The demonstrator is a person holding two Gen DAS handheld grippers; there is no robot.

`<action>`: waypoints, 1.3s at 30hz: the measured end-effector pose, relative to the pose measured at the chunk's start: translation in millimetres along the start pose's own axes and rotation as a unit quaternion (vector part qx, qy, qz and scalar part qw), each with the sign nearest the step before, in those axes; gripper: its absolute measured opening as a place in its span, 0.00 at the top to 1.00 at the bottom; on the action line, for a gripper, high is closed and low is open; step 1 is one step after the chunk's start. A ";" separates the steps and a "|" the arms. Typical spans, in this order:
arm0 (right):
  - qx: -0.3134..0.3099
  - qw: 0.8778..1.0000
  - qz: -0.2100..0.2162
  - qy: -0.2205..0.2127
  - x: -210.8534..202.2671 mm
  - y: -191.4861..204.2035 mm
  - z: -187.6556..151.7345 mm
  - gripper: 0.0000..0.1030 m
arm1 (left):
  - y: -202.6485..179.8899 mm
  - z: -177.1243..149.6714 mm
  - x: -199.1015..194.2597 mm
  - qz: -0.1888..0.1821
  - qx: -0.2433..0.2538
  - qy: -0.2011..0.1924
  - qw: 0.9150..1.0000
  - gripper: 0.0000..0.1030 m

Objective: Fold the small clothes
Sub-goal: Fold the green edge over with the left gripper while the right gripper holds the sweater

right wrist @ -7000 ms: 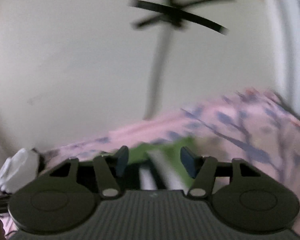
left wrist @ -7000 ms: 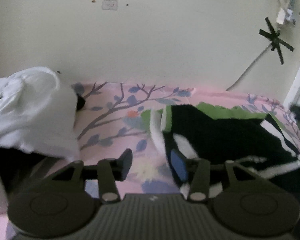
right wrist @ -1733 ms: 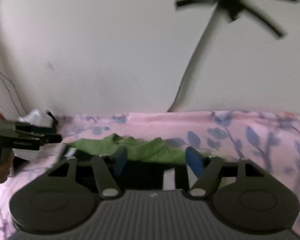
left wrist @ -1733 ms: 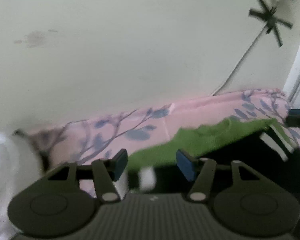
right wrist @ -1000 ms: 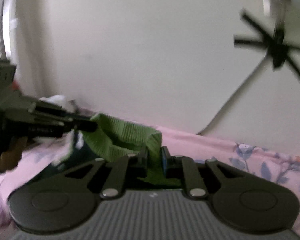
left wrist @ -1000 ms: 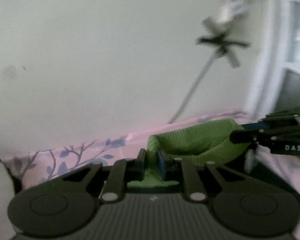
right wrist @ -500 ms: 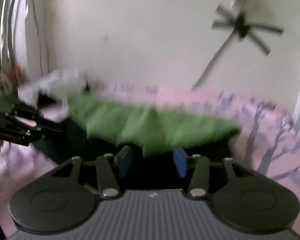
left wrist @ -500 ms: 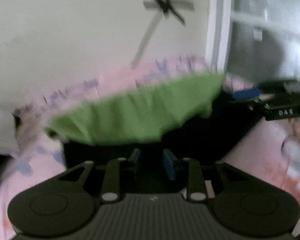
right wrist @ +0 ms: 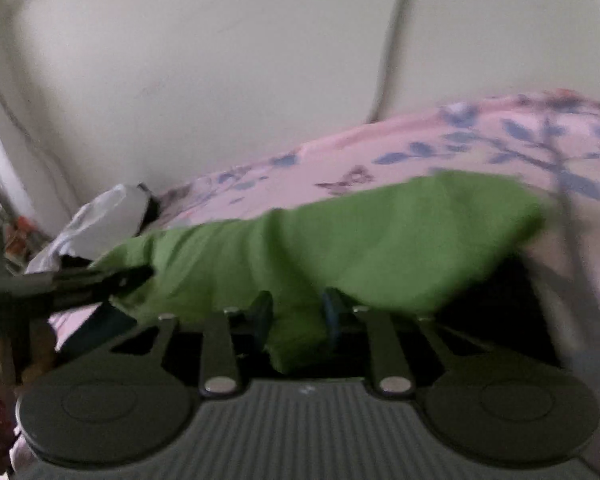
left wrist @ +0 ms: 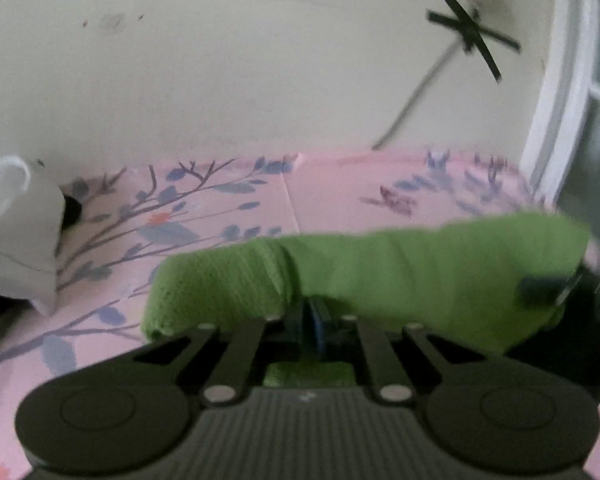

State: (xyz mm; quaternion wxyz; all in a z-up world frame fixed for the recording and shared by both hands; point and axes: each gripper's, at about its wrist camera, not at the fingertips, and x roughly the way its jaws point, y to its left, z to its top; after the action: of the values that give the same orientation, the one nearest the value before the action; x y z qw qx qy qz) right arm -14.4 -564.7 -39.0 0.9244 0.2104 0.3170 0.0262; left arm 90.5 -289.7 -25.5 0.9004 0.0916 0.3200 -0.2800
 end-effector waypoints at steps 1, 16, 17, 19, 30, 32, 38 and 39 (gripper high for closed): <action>-0.004 1.000 -0.007 -0.002 -8.4 -3.0 -3.3 0.89 | -2.3 -5.3 -1.3 0.006 0.014 -0.002 1.000 0.93; 0.242 0.969 -0.010 -0.043 -48.4 -107.6 -3.2 0.36 | -24.6 8.9 4.9 -0.129 -0.072 0.041 0.988 0.91; 0.245 0.968 -0.003 -0.049 -45.0 -107.4 -2.9 0.33 | -24.8 5.1 10.8 -0.128 -0.077 0.052 0.987 0.91; 0.250 0.967 0.009 -0.049 -31.4 -102.2 -0.6 0.33 | -23.6 -1.3 13.1 -0.127 -0.074 0.041 0.988 0.91; 0.205 0.976 0.050 -0.060 -43.4 -26.2 34.6 0.73 | -11.6 -4.0 10.4 -0.137 -0.099 0.044 0.985 0.95; 0.155 0.984 0.054 -0.066 -49.2 11.3 47.4 0.73 | -13.1 -3.5 8.9 -0.135 -0.095 0.042 0.985 0.95; 0.021 0.998 0.061 -0.025 -9.2 126.7 60.1 0.73 | 32.1 -16.4 -34.9 -0.181 -0.140 -0.002 0.973 0.94; 0.000 0.998 0.061 -0.011 6.1 145.2 57.4 0.73 | 47.1 -21.0 -47.1 -0.175 -0.153 -0.018 0.972 0.93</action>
State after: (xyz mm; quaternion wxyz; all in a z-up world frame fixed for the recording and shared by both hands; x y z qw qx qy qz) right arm 37.1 -452.8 57.1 0.9246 0.2296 0.2933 0.0799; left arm 75.9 -222.6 -13.0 0.8463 -0.1095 0.3542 -0.3825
